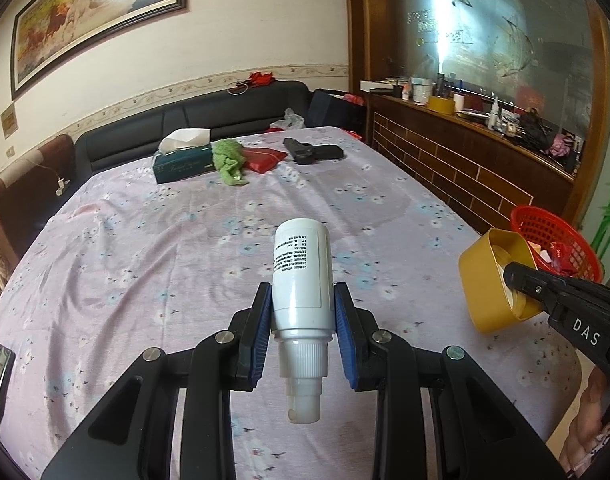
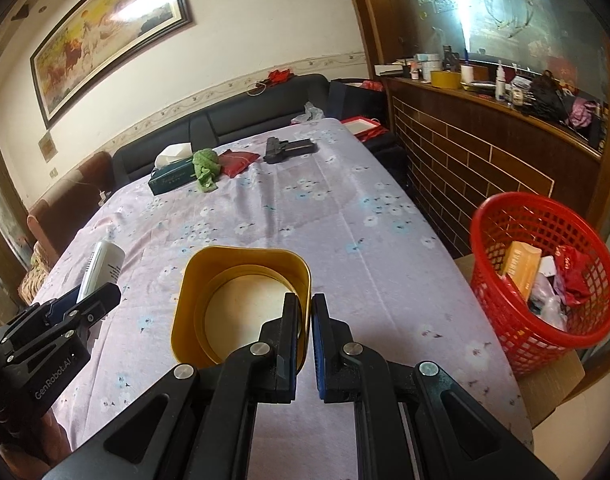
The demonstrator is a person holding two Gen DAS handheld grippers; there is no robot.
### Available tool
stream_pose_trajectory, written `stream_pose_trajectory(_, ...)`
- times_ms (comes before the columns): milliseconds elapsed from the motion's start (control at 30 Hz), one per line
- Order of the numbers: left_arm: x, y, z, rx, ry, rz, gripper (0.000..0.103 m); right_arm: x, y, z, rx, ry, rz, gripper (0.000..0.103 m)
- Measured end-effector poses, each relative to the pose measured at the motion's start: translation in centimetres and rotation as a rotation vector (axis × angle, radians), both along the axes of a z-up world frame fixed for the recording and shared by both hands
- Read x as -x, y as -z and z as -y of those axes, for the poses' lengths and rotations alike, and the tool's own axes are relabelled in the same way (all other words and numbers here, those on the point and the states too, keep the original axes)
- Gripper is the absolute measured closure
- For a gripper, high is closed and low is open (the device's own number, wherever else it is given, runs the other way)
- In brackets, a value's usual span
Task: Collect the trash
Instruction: 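Carry the bottle and tape roll to the red wastebasket, open both tools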
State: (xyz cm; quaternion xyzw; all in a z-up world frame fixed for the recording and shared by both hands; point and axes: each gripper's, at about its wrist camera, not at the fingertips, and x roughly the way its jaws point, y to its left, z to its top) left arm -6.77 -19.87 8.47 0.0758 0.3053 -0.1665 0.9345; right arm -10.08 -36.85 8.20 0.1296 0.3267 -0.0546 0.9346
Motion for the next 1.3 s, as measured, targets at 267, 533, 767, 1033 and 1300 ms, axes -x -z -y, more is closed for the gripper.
stream_pose_trajectory(267,0.8,-0.6,4.8,-0.012,0.113,-0.023,0.074,2.0,-0.5,3.9,-0.028,0.073,0.032,0.096)
stream_pose_trajectory(533,1.7,-2.4,14.5,0.058,0.362,-0.112,0.074,5.9,-1.9,13.6,-0.047,0.289,0.069,0.096)
stream_pose_trajectory(767,1.6,-2.3,23.5,0.088,0.511,-0.184,0.074,8.6,-2.9,22.0,-0.035,0.455,0.068,0.096)
stream_pose_trajectory(1033,-0.4,-0.5,28.0,0.155,0.524,-0.283,0.047,6.4,-1.5,26.8,-0.052,0.481,0.020,0.073)
stream_pose_trajectory(1300,1.9,-1.5,21.7,0.129,0.451,-0.102,0.021,10.0,-2.7,24.3,0.060,0.542,0.062,0.020)
